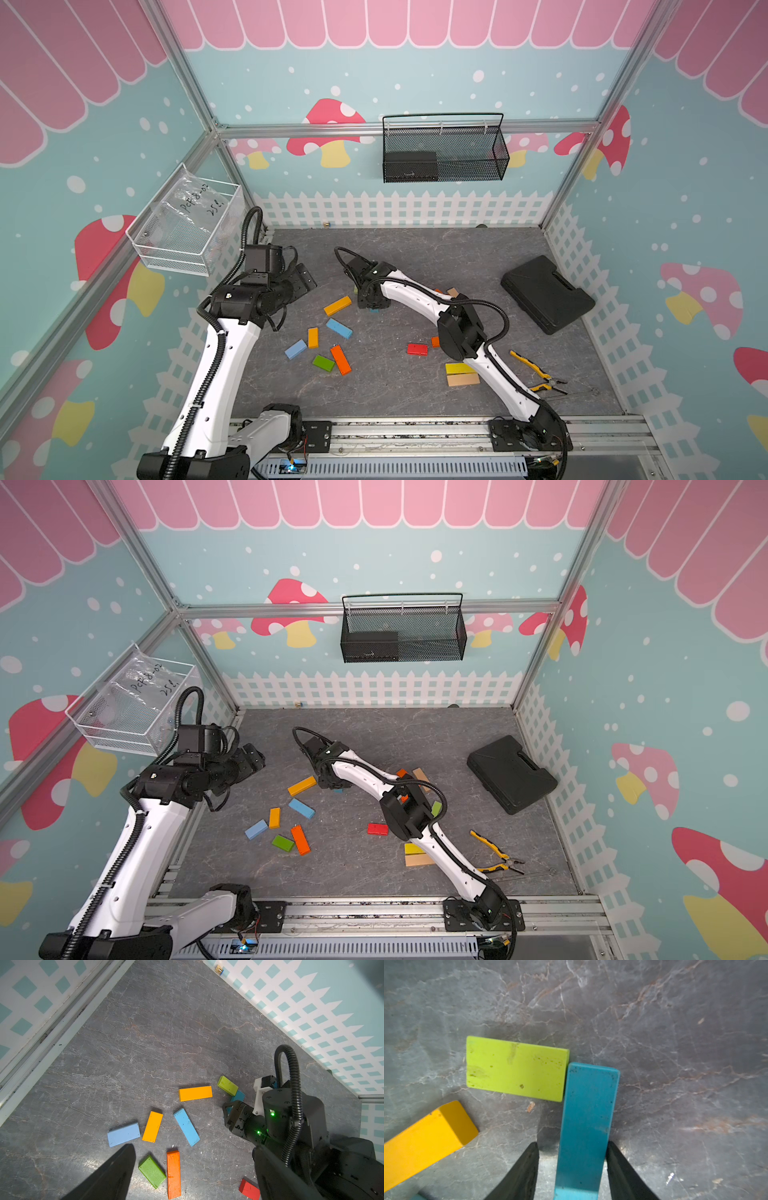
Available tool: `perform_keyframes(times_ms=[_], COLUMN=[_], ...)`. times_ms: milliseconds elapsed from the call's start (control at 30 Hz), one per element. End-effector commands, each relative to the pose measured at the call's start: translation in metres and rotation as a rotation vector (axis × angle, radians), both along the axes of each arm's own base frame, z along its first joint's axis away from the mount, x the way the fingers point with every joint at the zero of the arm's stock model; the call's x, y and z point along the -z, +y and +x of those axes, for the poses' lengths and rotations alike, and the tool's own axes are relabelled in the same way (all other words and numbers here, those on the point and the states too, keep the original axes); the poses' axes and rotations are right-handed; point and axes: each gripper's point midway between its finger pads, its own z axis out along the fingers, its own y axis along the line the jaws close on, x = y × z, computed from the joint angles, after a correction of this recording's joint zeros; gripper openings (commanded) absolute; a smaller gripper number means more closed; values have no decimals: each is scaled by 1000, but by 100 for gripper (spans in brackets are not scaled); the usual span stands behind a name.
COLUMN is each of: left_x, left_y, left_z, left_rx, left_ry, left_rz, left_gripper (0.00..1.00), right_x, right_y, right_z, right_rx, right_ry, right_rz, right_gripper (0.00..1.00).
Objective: Assemble a giraffe with building blocks
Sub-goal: Assemble the building block at the center of the board, then pick up the building block from the center of the board.
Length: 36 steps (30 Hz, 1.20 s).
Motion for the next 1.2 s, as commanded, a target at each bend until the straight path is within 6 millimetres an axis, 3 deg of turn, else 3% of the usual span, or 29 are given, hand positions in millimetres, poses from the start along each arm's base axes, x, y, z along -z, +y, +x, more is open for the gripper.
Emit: perform_keyframes(times_ms=[0,200,367,500,633,733,900,1067,1167], left_x=[-11,-12,-4,19,57,85,110,139,155], left_y=[3,3,3,3,4,0,-11,-27,-29], left_z=[0,2,7,14,19,22,28,41,52], left_rx=[-4,-3,8,45,117,182,304,456,511], left_ry=[-36,-35,-3,93,268,391,502,608,656], left_rz=[10,12,25,58,110,138,296,408,486], left_gripper=[92,92,92,93,92,91,91,72,70], right_x=[-11,-45,-104,-160,-195,-192,-193,-184,-177], right_y=[-12,-18,-19,-31,-52,-74,-108,-134,-148], right_z=[6,17,16,11,-2,-18,-42,-59,-66], right_rx=[25,18,-14,-51,-92,-124,-156,-179,-180], right_ry=[-11,-65,-148,-240,-320,-365,-480,-546,-560], right_rz=[-19,4,46,53,33,11,65,76,84], right_gripper=[61,68,73,76,76,75,74,73,73])
